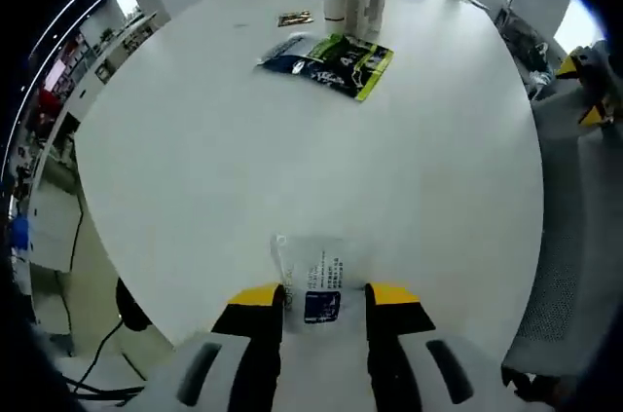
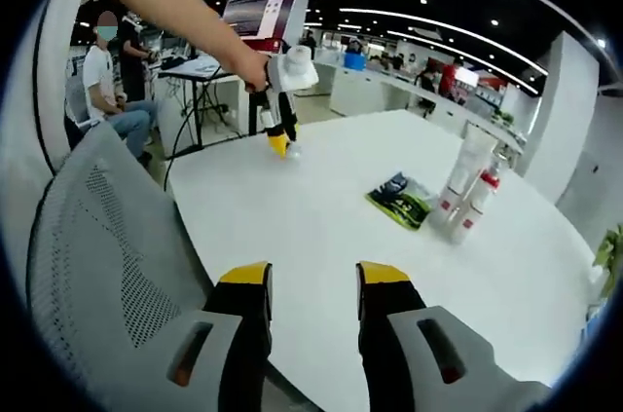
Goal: Arrange the skincare products in the storage area until every visible bottle or jar stands upright without overlapping.
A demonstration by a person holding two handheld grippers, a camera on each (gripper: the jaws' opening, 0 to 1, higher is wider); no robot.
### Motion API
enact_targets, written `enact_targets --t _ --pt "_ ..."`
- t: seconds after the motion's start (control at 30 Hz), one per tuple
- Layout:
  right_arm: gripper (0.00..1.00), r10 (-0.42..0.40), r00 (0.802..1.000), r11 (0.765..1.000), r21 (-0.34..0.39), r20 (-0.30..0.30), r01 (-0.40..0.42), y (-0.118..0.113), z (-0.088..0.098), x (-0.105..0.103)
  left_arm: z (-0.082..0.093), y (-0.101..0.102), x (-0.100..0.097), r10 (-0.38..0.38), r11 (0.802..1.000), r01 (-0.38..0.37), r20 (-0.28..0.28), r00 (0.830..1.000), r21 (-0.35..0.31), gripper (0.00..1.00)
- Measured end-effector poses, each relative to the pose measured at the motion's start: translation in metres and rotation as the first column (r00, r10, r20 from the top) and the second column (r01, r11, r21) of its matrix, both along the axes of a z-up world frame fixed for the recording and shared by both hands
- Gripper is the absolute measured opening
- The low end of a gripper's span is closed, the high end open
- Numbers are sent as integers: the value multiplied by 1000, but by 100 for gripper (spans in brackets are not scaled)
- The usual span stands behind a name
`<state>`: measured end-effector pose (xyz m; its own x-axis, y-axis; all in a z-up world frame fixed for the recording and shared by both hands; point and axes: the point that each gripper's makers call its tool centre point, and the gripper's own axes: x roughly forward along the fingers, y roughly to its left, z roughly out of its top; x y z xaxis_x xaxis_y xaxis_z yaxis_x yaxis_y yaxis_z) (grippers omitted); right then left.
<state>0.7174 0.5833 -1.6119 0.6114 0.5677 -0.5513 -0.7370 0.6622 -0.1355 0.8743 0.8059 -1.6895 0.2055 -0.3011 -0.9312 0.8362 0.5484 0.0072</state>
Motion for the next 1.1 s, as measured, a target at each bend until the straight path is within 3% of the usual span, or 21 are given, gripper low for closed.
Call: enact_targets --t 0.13,0.17,0.2,0.4,0.5,0.53,0.67,0.8,1.1 --pt "32 1 1000 1000 27 -3 -1 3 3 -1 25 -49 -26 27 989 -16 79 996 -146 34" --pt "32 1 1000 1000 28 -4 -1 3 3 -1 27 -53 -30 28 987 -14 86 996 -158 34" --pt "32 -7 1000 999 46 -9 8 2 4 0 33 -67 -43 33 981 -12 106 994 -193 34" --pt "29 -49 998 989 139 -50 56 1 12 5 36 -111 -98 33 961 -1 110 993 -278 34" --pt "28 -55 996 986 155 -70 66 1 11 5 37 -122 -113 25 956 15 133 991 -292 34" --pt "28 -55 996 984 164 -75 67 1 11 5 41 -128 -115 10 950 49 190 982 -307 34" --pt "28 -51 995 981 183 -90 67 4 12 2 44 -131 -137 66 940 5 196 978 -342 34" --pt "27 -65 990 969 230 -125 92 3 15 4 47 -134 -152 138 917 -59 173 975 -395 34" --pt "25 -103 979 946 285 -178 152 -1 17 7 35 -146 -177 176 902 -111 120 977 -418 35"
